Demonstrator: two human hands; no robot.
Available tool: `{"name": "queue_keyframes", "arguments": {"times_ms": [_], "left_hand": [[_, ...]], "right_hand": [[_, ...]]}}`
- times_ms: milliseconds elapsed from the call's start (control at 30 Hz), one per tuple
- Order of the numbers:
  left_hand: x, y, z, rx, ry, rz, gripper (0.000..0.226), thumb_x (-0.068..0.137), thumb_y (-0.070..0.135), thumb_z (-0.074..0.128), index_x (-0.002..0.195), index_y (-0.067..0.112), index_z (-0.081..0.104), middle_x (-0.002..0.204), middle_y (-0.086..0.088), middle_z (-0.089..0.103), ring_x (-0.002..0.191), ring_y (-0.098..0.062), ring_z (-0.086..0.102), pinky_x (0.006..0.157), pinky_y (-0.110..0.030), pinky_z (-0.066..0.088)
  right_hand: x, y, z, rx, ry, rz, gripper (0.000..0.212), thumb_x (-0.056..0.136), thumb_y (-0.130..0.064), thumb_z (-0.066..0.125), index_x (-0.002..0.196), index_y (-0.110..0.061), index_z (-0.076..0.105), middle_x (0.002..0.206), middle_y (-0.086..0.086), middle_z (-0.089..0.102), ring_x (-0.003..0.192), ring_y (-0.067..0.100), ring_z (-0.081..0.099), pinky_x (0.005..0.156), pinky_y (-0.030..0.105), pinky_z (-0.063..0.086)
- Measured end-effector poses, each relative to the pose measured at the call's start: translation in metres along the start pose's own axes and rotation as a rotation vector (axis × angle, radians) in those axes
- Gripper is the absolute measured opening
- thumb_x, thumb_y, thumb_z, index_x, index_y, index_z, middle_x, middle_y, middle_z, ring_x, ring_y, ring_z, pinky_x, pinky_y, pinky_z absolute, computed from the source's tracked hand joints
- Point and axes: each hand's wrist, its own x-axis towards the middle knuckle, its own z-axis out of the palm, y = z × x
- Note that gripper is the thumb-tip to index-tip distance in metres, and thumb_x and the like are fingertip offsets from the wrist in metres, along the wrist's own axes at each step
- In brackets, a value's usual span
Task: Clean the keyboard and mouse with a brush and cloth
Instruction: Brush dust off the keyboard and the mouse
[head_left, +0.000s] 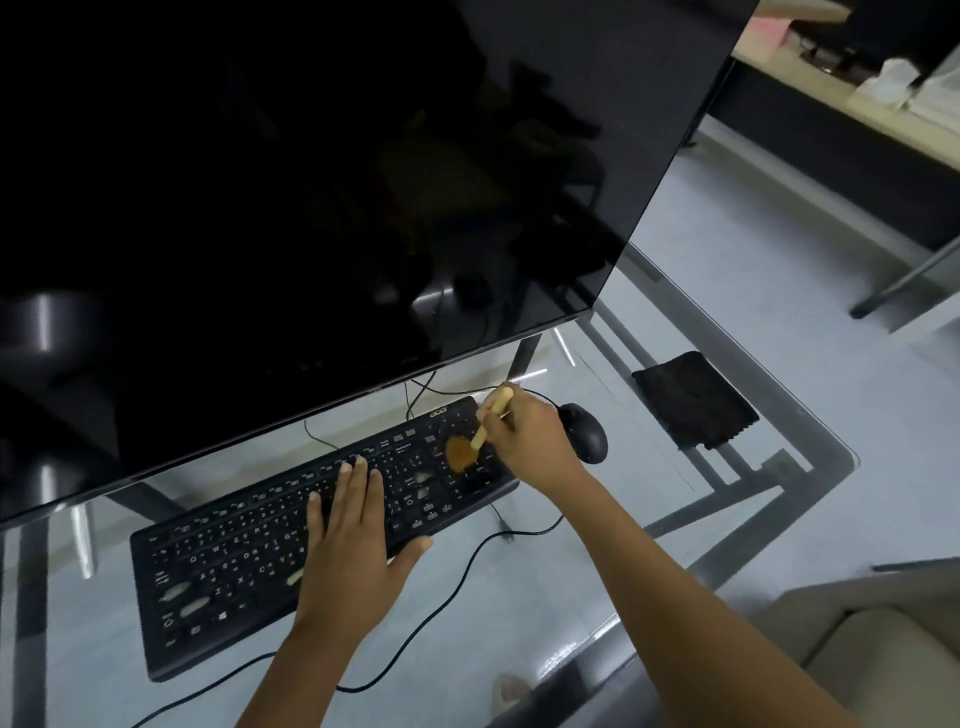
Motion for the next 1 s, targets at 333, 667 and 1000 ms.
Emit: {"name": "queue_keyframes", "arguments": {"times_ms": [333,667,1000], "left_hand": [[0.01,0.012,0.008,0.047,-0.059,0.035,0.094,0.085,0.074,0.029,0.145,0.001,0.034,0.157,-0.013,0.024,0.147,-0.024,0.013,0.116,-0.048,0.005],[0.013,0.023,0.005,-0.008,-0.036,-0.022,0.094,0.087,0.074,0.026,0.146,0.001,0.03,0.157,-0.011,0.024,0.148,-0.019,0.008,0.119,-0.042,-0.007],[0.087,0.109,-0.008,-0.084,0.068,0.142,0.077,0.093,0.059,0.028,0.144,0.002,0.036,0.153,-0.011,0.034,0.145,-0.02,0.02,0.118,-0.047,0.011]], "right_hand": [[0.001,0.015,-0.009,0.027,0.122,-0.033,0.008,0.096,-0.02,0.056,0.092,-0.015,0.061,0.08,-0.009,0.061,0.067,0.004,0.06,0.061,0.011,0.045],[-0.012,0.057,-0.018,0.15,0.218,0.001,0.011,0.083,-0.01,0.075,0.079,-0.016,0.067,0.086,-0.003,0.06,0.075,0.001,0.058,0.066,0.007,0.046],[-0.009,0.119,-0.046,-0.124,0.198,0.103,0.005,0.093,-0.011,0.058,0.095,-0.01,0.064,0.096,0.003,0.054,0.087,0.018,0.05,0.073,0.02,0.042]]}}
